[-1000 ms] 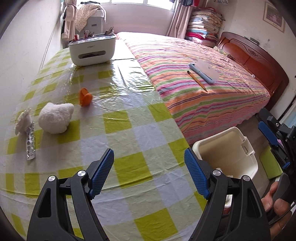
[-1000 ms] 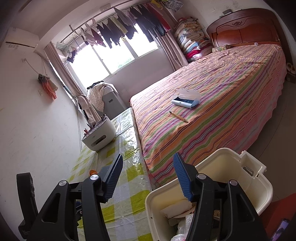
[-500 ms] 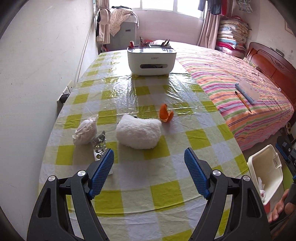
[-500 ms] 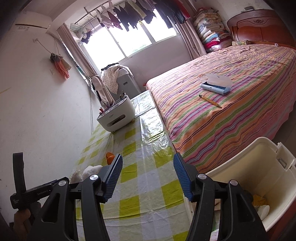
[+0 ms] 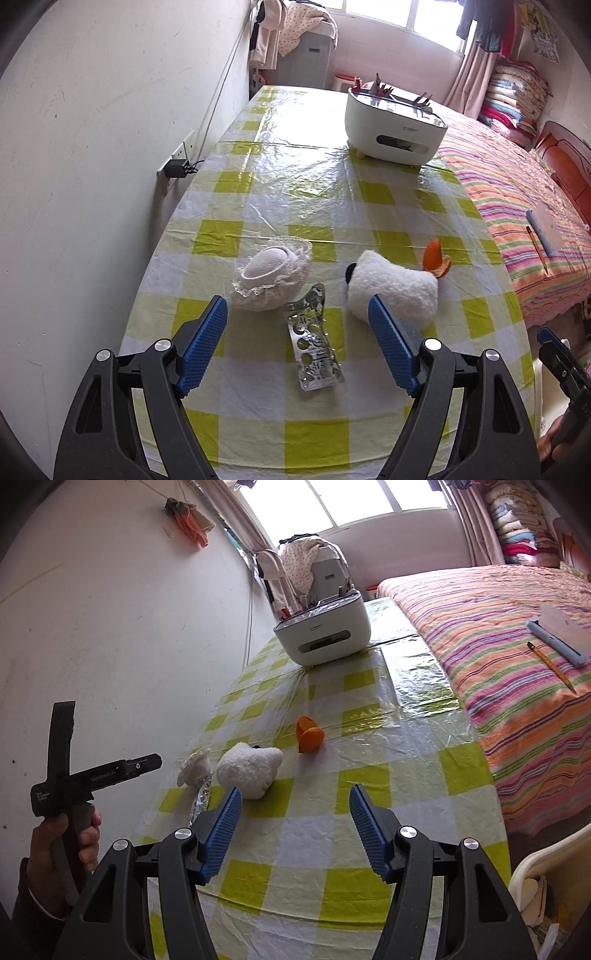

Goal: Collect trash
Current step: 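Move the left tool to the white lace hat while the right tool approaches the fluffy toy, then grasp the lace hat with the left tool while the right tool grasps the white fluffy toy, then lift the hat and fluffy toy and carry both toward the white bin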

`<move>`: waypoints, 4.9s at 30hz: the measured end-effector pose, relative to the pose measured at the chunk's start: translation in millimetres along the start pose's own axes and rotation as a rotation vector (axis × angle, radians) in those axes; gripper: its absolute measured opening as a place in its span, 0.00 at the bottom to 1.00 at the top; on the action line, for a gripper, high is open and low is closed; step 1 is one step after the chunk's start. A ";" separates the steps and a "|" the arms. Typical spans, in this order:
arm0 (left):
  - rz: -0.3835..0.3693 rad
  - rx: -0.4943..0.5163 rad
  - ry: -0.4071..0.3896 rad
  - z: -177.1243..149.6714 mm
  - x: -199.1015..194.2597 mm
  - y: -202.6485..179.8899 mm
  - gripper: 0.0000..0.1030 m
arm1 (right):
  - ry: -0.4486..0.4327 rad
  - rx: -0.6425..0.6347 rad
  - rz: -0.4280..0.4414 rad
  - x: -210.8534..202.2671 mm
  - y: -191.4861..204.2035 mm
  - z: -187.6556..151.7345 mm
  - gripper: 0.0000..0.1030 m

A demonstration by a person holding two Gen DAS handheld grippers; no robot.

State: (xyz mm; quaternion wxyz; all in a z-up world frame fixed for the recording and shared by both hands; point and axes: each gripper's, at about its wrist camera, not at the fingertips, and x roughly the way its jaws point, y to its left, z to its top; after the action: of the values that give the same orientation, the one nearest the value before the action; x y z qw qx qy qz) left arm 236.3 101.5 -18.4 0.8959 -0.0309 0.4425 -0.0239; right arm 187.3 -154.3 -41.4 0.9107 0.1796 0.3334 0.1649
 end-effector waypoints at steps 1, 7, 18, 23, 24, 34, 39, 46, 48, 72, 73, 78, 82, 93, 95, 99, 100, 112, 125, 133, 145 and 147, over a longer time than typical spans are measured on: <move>0.004 -0.013 0.008 1.9 4.9 3.9 0.75 | 0.017 -0.011 0.015 7.9 4.5 1.3 0.58; 0.029 -0.029 0.064 9.9 36.1 12.8 0.75 | 0.075 -0.107 0.040 44.1 30.1 8.6 0.58; 0.052 -0.075 0.128 25.7 85.5 19.8 0.75 | 0.157 -0.144 0.070 98.4 43.3 22.8 0.58; 0.038 -0.093 0.151 27.0 98.2 22.5 0.75 | 0.202 -0.109 0.088 126.1 43.5 27.9 0.58; 0.033 -0.097 0.153 26.9 99.5 23.0 0.75 | 0.207 -0.107 0.090 130.8 44.5 28.7 0.58; -0.017 -0.123 0.183 19.6 107.0 25.3 0.53 | 0.240 -0.043 0.094 167.3 42.3 34.2 0.58; -0.003 -0.117 0.166 16.1 103.5 24.0 0.51 | 0.261 -0.046 0.123 174.7 43.6 32.1 0.58; 0.000 -0.135 0.149 13.5 96.6 27.9 0.51 | 0.268 -0.005 0.199 176.2 40.1 23.1 0.50; -0.001 -0.138 0.128 14.0 90.8 29.1 0.51 | 0.250 -0.013 0.198 171.8 40.8 21.6 0.46; -0.045 -0.063 0.008 2.6 23.0 -17.5 0.50 | 0.149 -0.026 0.165 95.8 32.7 5.2 0.44; -0.047 -0.056 0.005 1.4 20.3 -21.3 0.50 | 0.144 -0.024 0.162 92.5 31.5 4.1 0.44; -0.061 -0.019 -0.015 -5.9 5.1 -40.6 0.50 | 0.130 -0.008 0.156 77.6 26.9 0.5 0.44; -0.081 -0.004 -0.023 -12.0 -4.7 -53.8 0.50 | 0.117 0.004 0.142 63.8 19.4 -5.0 0.44; -0.104 0.059 -0.038 -35.1 -24.2 -88.8 0.50 | 0.079 0.034 0.097 23.5 4.3 -22.6 0.44; -0.104 0.062 -0.041 -40.0 -28.3 -92.5 0.50 | 0.074 0.035 0.090 16.3 2.4 -25.7 0.44; -0.120 0.089 -0.057 -47.1 -39.2 -100.9 0.50 | 0.059 0.019 0.070 0.8 -1.8 -32.4 0.44; -0.122 0.100 -0.061 -48.8 -41.9 -104.8 0.50 | 0.054 0.012 0.064 -2.1 -2.6 -33.8 0.44; -0.192 0.192 -0.098 -66.0 -68.1 -145.9 0.50 | -0.014 -0.013 0.020 -29.0 -8.7 -34.9 0.44; -0.229 0.229 -0.115 -72.8 -80.5 -171.3 0.50 | -0.067 -0.016 -0.030 -56.9 -24.9 -37.4 0.44; -0.244 0.268 -0.120 -78.6 -84.2 -191.6 0.50 | -0.097 -0.008 -0.053 -73.5 -35.3 -40.4 0.44; -0.266 0.323 -0.126 -87.4 -87.6 -216.6 0.50 | -0.135 0.031 -0.073 -97.7 -52.5 -43.3 0.44; -0.268 0.328 -0.120 -88.4 -86.6 -219.1 0.50 | -0.139 0.038 -0.075 -100.3 -55.5 -43.4 0.44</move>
State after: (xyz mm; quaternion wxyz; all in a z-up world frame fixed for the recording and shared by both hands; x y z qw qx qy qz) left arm 110.0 -113.9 13.3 0.9024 0.0551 0.3705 -0.2127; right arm 95.8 -235.9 -41.7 0.9336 0.1952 0.2789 0.1116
